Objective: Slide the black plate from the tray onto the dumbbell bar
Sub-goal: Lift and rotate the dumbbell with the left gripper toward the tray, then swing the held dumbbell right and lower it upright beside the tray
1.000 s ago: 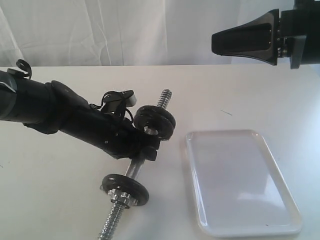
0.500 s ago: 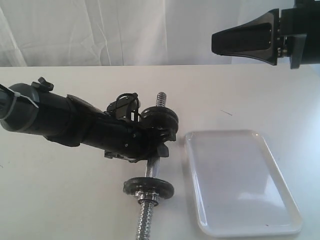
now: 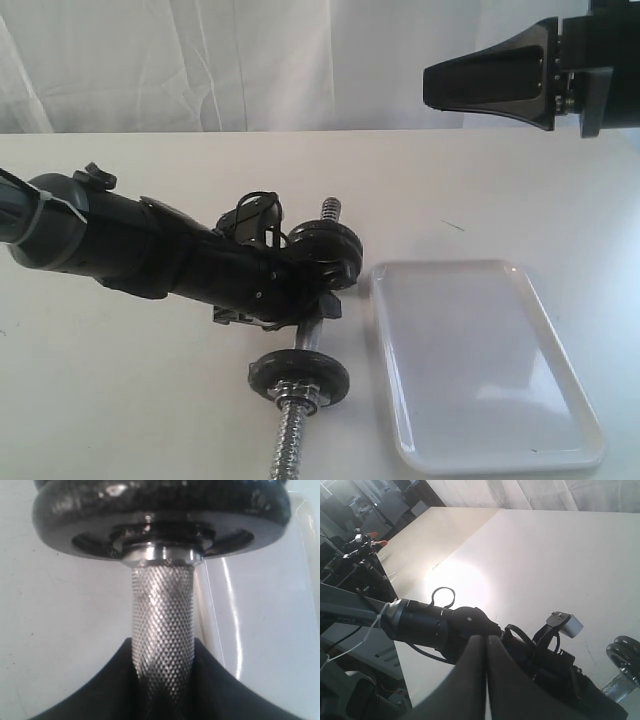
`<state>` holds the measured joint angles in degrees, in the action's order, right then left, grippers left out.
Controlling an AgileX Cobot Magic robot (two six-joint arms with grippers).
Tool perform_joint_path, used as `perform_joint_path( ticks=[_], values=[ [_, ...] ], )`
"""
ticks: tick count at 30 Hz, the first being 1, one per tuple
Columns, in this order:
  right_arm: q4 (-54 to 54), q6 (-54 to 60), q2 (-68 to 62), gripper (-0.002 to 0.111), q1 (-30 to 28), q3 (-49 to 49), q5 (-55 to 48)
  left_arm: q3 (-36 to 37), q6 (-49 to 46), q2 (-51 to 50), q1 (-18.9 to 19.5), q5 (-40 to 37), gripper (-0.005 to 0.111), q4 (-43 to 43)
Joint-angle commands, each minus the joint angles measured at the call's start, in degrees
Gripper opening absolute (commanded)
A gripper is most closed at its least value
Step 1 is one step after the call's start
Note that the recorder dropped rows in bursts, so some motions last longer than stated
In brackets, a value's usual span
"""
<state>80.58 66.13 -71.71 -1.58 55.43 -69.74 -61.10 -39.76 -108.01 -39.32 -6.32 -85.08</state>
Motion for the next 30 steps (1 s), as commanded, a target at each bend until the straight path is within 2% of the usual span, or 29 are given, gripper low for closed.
perform_joint_path(
  ticks=[1,8,17,30],
  values=[
    [0.84,0.01,0.31,0.0,-0.16,-0.25,-0.22,-2.17,-0.41,4.57,-0.26,-3.78,0.0,-6.64],
    [0.84,0.01,0.31,0.0,-0.16,-0.25,-0.22,0.62,-0.27,4.57,-0.26,-3.13,0.0,-10.56],
    [0.84,0.01,0.31,0.0,-0.16,-0.25,-0.22,0.74,-0.27,4.57,-1.18,-2.47,0.0,-11.68],
    [0.84,0.01,0.31,0.0,-0.16,-0.25,-0.22,1.1,-1.16,4.57,-2.08,-1.76,0.0,-7.39]
  ],
)
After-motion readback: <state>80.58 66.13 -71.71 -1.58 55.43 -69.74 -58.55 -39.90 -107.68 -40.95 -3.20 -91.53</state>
